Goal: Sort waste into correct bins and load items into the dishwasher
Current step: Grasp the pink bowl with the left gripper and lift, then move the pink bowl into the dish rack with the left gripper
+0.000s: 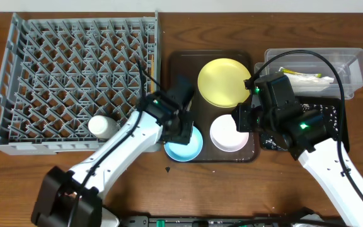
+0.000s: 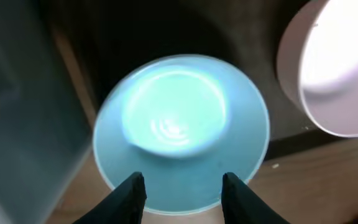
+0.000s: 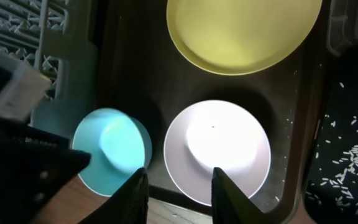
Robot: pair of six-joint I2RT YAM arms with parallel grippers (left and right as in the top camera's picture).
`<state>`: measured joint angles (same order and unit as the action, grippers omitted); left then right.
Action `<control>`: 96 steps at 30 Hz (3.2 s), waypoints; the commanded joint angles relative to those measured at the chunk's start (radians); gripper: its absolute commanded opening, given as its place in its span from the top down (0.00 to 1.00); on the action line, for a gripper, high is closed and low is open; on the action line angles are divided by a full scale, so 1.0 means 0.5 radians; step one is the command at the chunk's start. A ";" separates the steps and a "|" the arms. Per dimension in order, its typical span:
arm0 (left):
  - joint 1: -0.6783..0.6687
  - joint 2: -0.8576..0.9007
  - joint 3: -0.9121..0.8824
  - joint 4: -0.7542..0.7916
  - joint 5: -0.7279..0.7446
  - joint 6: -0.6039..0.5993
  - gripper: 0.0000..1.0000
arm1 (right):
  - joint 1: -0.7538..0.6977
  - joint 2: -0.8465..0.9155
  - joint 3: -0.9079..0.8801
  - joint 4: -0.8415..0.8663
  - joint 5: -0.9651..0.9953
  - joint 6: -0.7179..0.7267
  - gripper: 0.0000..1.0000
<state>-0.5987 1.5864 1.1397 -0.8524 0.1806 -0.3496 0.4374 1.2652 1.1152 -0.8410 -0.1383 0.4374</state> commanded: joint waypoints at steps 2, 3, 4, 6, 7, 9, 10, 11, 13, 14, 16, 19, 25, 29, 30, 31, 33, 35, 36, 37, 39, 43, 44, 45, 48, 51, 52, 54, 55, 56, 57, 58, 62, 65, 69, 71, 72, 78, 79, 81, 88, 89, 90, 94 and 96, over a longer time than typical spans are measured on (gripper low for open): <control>-0.007 0.003 -0.076 0.146 0.010 -0.122 0.59 | 0.018 0.019 -0.015 -0.031 0.012 0.024 0.68; -0.006 0.003 -0.076 0.192 0.063 -0.119 0.59 | 0.018 0.025 -0.015 -0.045 0.012 0.040 0.68; -0.007 0.003 -0.076 0.294 0.171 -0.092 0.59 | 0.018 0.038 -0.016 -0.066 0.013 0.069 0.69; -0.021 0.004 -0.076 0.459 0.293 0.018 0.59 | 0.018 0.060 -0.016 -0.078 0.013 0.083 0.69; -0.033 0.004 -0.076 0.523 0.304 0.049 0.58 | 0.018 0.067 -0.016 -0.076 0.013 0.083 0.69; -0.070 0.008 -0.076 0.648 0.302 0.116 0.54 | 0.018 0.082 -0.016 -0.077 0.013 0.118 0.69; -0.088 0.019 -0.076 0.689 0.302 0.140 0.52 | 0.018 0.085 -0.016 -0.078 0.012 0.137 0.69; -0.101 0.034 -0.076 0.720 0.300 0.145 0.50 | 0.018 0.085 -0.016 -0.077 0.012 0.143 0.69; -0.121 0.121 -0.076 0.770 0.296 0.186 0.46 | 0.018 0.085 -0.016 -0.077 0.012 0.143 0.69; -0.121 0.166 -0.076 0.786 0.297 0.188 0.44 | 0.018 0.085 -0.016 -0.077 0.012 0.143 0.69; -0.121 0.266 -0.076 0.831 0.315 0.189 0.42 | 0.018 0.085 -0.016 -0.083 0.011 0.142 0.68; -0.121 0.416 -0.076 0.958 0.462 0.189 0.41 | 0.018 0.085 -0.016 -0.101 0.012 0.142 0.64; -0.121 0.585 -0.076 1.112 0.565 0.182 0.48 | 0.018 0.083 -0.016 -0.208 0.014 0.141 0.65; -0.121 0.623 -0.076 1.191 0.549 0.182 0.74 | -0.011 0.037 -0.016 -0.232 0.014 0.126 0.65; -0.121 0.630 -0.076 1.201 0.550 0.182 0.78 | -0.025 0.023 -0.016 -0.230 0.014 0.126 0.65; -0.121 0.632 -0.076 1.209 0.548 0.182 0.81 | -0.048 -0.007 -0.016 -0.226 0.014 0.126 0.65; -0.121 0.636 -0.076 1.209 0.517 0.182 0.86 | -0.091 -0.053 -0.016 -0.219 0.030 0.126 0.64; -0.121 0.634 -0.074 1.209 0.513 0.181 0.92 | -0.138 -0.102 -0.016 -0.220 0.043 0.125 0.62; -0.121 0.631 -0.067 1.208 0.513 0.180 0.92 | -0.159 -0.123 -0.016 -0.224 0.043 0.125 0.62; -0.121 0.623 -0.054 1.199 0.514 0.176 0.92 | -0.177 -0.142 -0.016 -0.227 0.043 0.126 0.62; -0.119 0.577 0.008 1.160 0.514 0.134 0.92 | -0.215 -0.182 -0.016 -0.234 0.046 0.124 0.62; -0.118 0.456 0.094 1.107 0.510 0.137 0.93 | -0.242 -0.204 -0.016 -0.240 0.056 0.125 0.62; -0.117 0.420 0.111 1.085 0.486 0.137 0.92 | -0.244 -0.204 -0.016 -0.240 0.058 0.125 0.62; -0.113 0.385 0.127 1.048 0.437 0.137 0.93 | -0.246 -0.204 -0.016 -0.241 0.058 0.125 0.62; -0.079 0.263 0.177 0.877 0.208 0.138 0.92 | -0.246 -0.204 -0.016 -0.240 0.091 0.126 0.61; 0.018 0.069 0.227 0.612 -0.030 0.237 0.92 | -0.246 -0.204 -0.016 -0.227 0.136 0.126 0.60; 0.069 -0.008 0.241 0.498 -0.186 0.242 0.93 | -0.246 -0.204 -0.016 -0.226 0.144 0.126 0.60; 0.153 -0.118 0.246 0.352 -0.417 0.243 0.93 | -0.246 -0.204 -0.016 -0.226 0.182 0.127 0.59; 0.202 -0.174 0.246 0.281 -0.539 0.242 0.93 | -0.246 -0.204 -0.016 -0.226 0.209 0.126 0.59; 0.256 -0.227 0.246 0.210 -0.658 0.242 0.93 | -0.246 -0.204 -0.016 -0.226 0.246 0.127 0.59; 0.356 -0.310 0.246 0.097 -0.898 0.242 0.92 | -0.248 -0.204 -0.016 -0.221 0.306 0.132 0.57; 0.416 -0.350 0.246 0.049 -1.040 0.242 0.93 | -0.251 -0.204 -0.016 -0.217 0.340 0.150 0.53; 0.549 -0.419 0.246 -0.069 -1.552 0.291 0.93 | -0.311 -0.204 -0.016 -0.190 0.500 0.291 0.45; 0.585 -0.410 0.246 -0.079 -1.962 0.314 0.93 | -0.436 -0.204 -0.015 -0.150 0.526 0.352 0.40; 0.585 -0.362 0.246 -0.022 -2.409 0.381 0.93 | -0.649 -0.204 -0.016 -0.153 0.537 0.351 0.37; 0.586 -0.307 0.246 0.069 -2.525 0.481 0.92 | -0.774 -0.204 -0.016 -0.152 0.504 0.351 0.36; 0.586 -0.240 0.246 0.127 -2.583 0.550 0.93 | -0.851 -0.204 -0.016 -0.151 0.452 0.351 0.34; 0.585 0.061 0.246 0.312 -2.831 0.592 0.92 | -0.930 -0.204 -0.016 -0.150 0.365 0.351 0.32; 0.585 0.117 0.246 0.348 -2.860 0.623 0.93 | -0.930 -0.204 -0.016 -0.151 0.365 0.351 0.32; 0.584 0.229 0.246 0.417 -2.938 0.649 0.93 | -0.930 -0.204 -0.016 -0.154 0.364 0.350 0.31; 0.555 0.439 0.246 0.571 -3.028 0.662 0.93 | -0.930 -0.204 -0.016 -0.159 0.317 0.341 0.30; 0.539 0.450 0.246 0.574 -2.992 0.662 0.93 | -0.930 -0.204 -0.016 -0.159 0.317 0.341 0.30; 0.511 0.464 0.246 0.582 -2.962 0.661 0.93 | -0.930 -0.204 -0.016 -0.159 0.317 0.341 0.30; 0.440 0.475 0.246 0.619 -2.837 0.661 0.92 | -0.930 -0.204 -0.016 -0.159 0.312 0.341 0.30; 0.420 0.475 0.246 0.620 -2.772 0.661 0.92 | -0.930 -0.204 -0.016 -0.159 0.312 0.339 0.30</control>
<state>-0.3691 1.8091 1.2465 -0.5468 -1.2613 -0.0208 -0.0257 1.1748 1.1103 -0.9195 0.0216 0.5991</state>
